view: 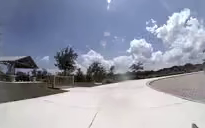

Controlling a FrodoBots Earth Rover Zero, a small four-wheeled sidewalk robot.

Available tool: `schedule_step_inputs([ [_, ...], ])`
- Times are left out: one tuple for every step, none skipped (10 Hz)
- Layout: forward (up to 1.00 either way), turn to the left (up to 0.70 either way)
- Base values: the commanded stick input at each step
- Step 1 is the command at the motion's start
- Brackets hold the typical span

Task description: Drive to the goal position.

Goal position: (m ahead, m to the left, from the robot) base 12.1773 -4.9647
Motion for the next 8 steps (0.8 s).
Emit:
schedule_step_inputs([
  [0.85, -0.01],
  [0.85, -0.01],
  [0.85, -0.01],
  [0.85, -0.01],
  [0.85, -0.01],
  [0.85, -0.01],
  [0.85, -0.01],
  [0.85, -0.01],
])
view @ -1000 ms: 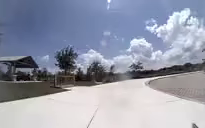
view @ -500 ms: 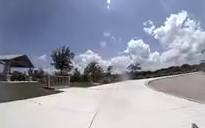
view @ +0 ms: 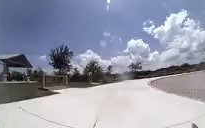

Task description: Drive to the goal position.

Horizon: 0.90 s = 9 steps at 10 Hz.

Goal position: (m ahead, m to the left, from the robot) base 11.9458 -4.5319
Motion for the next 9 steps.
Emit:
schedule_step_inputs([
  [0.85, -0.01],
  [0.85, -0.01],
  [0.85, -0.01],
  [0.85, -0.01],
  [0.85, -0.01],
  [0.85, -0.01],
  [0.85, -0.01],
  [0.85, -0.01],
  [0.85, -0.01],
])
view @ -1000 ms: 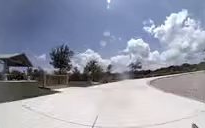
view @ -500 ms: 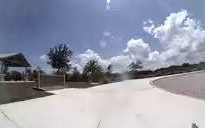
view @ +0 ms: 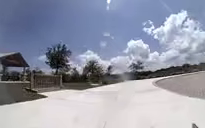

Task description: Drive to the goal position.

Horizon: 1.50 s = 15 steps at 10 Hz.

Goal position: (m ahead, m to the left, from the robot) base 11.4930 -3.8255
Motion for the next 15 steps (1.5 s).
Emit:
schedule_step_inputs([
  [0.85, -0.01],
  [0.85, -0.01],
  [0.85, -0.25],
  [0.85, -0.35],
  [0.85, -0.29],
  [0.85, -0.06],
  [0.85, -0.01],
  [0.85, -0.01],
  [0.85, -0.01],
  [0.85, -0.01],
  [0.85, -0.01],
  [0.85, -0.01],
  [0.85, -0.01],
  [0.85, -0.01],
  [0.85, -0.01],
])
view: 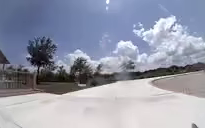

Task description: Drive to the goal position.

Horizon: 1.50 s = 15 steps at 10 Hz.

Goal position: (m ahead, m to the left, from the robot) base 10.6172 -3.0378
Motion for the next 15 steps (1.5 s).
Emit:
schedule_step_inputs([
  [0.85, -0.01],
  [0.85, -0.01],
  [0.85, -0.01],
  [0.85, -0.01],
  [0.85, -0.01],
  [0.85, -0.01],
  [0.85, -0.01],
  [0.85, -0.01],
  [0.85, -0.01],
  [0.85, -0.01],
  [0.85, -0.01],
  [0.85, -0.01],
  [0.85, -0.01],
  [0.85, -0.01],
  [0.85, -0.22],
])
